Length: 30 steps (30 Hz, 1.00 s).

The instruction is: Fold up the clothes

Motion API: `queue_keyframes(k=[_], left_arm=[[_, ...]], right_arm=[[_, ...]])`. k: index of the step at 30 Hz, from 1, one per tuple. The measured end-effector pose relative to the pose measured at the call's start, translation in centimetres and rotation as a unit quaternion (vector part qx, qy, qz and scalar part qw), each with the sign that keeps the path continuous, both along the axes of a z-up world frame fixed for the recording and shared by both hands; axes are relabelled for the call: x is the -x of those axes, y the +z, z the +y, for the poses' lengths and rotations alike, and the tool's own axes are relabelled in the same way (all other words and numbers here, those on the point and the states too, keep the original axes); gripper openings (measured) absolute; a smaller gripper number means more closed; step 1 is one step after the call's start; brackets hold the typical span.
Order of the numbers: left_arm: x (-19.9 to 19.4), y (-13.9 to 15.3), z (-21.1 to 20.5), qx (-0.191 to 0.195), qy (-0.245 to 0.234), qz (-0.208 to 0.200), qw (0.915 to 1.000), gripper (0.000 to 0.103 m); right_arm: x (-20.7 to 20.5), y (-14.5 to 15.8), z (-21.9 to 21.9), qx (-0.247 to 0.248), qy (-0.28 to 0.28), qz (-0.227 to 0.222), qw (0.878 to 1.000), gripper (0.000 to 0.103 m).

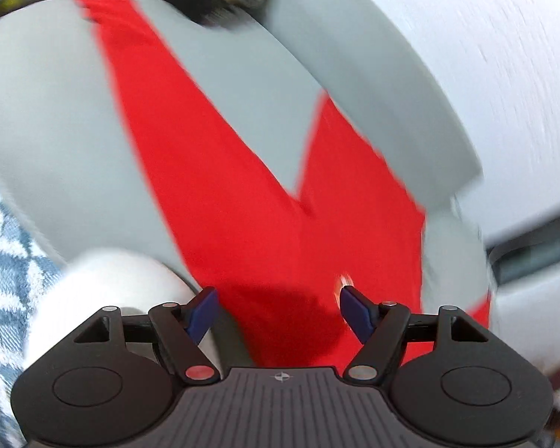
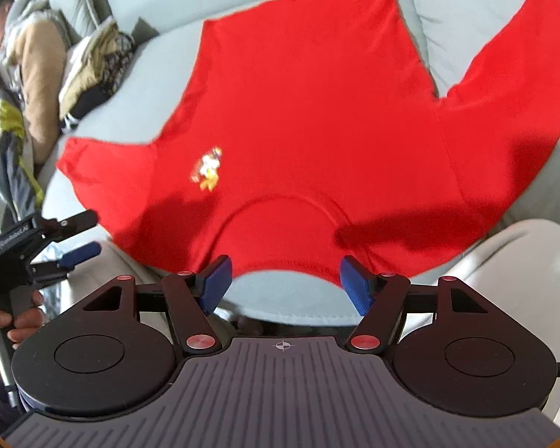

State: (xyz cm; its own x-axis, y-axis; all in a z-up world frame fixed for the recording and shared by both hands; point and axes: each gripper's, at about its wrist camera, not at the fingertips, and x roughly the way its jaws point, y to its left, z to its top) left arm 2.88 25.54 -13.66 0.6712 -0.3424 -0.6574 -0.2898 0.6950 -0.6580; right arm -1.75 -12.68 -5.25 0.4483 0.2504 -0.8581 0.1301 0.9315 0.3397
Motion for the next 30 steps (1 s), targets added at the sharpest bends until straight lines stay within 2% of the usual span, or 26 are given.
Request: queue_keyframes(k=[4, 7, 9, 11, 15, 19, 21, 24, 26, 28, 29, 30], left_arm=[[0.3, -0.6, 6.4, 0.034, 0.105, -0.022, 0.9936, 0.07], [-0.5, -1.8, 11.0, 0.069, 0.171, -0.037, 0.9822, 0.07], [-1.5, -3.0, 13.9, 0.1, 0.206, -0.04, 0.9726, 0.069], [-2.9, -4.0, 16.2, 0.111, 0.223, -0.044, 0.9676, 0.068], [-5.7, -5.1, 19.6, 0.101, 0.25, -0.051, 0.9617, 0.064], [-7.7, -5.1, 22.1, 0.126, 0.262, -0.051, 0.9553, 0.078], [-8.9, -4.8, 22.9, 0.121, 0.25, -0.042, 0.9597, 0.078], [-11.1, -4.6, 23.7, 0.099, 0.217, -0.038, 0.9703, 0.071], [-12.4, -4.7, 23.7, 0.084, 0.202, -0.025, 0.9754, 0.064], [-13.3, -4.9, 23.6, 0.057, 0.198, -0.009, 0.9785, 0.05], [-13.6, -4.9, 23.5, 0.043, 0.199, -0.003, 0.9791, 0.047], [-13.7, -5.1, 23.5, 0.037, 0.205, 0.004, 0.9781, 0.032]], right_arm=[[-0.3, 2.6, -1.0, -0.013, -0.043, -0.048, 0.998, 0.07], [-0.2, 4.9, -1.2, 0.022, -0.078, -0.106, 0.991, 0.07], [-0.2, 6.1, -1.3, 0.025, -0.093, -0.131, 0.987, 0.07], [-0.6, 6.5, -1.4, 0.009, -0.098, -0.136, 0.986, 0.07], [-0.9, 6.6, -0.6, -0.008, -0.103, -0.14, 0.985, 0.07], [-0.7, 6.7, 0.9, 0.001, -0.094, -0.153, 0.984, 0.07], [-0.8, 7.1, 1.4, 0.011, -0.088, -0.166, 0.982, 0.07], [-1.0, 7.7, 2.1, 0.024, -0.08, -0.188, 0.979, 0.07], [-1.3, 7.7, 2.5, 0.028, -0.071, -0.184, 0.98, 0.07], [-1.5, 7.5, 2.9, 0.032, -0.063, -0.18, 0.981, 0.07], [-1.5, 7.4, 3.0, 0.035, -0.061, -0.18, 0.981, 0.07], [-1.4, 7.3, 3.2, 0.041, -0.058, -0.181, 0.981, 0.07]])
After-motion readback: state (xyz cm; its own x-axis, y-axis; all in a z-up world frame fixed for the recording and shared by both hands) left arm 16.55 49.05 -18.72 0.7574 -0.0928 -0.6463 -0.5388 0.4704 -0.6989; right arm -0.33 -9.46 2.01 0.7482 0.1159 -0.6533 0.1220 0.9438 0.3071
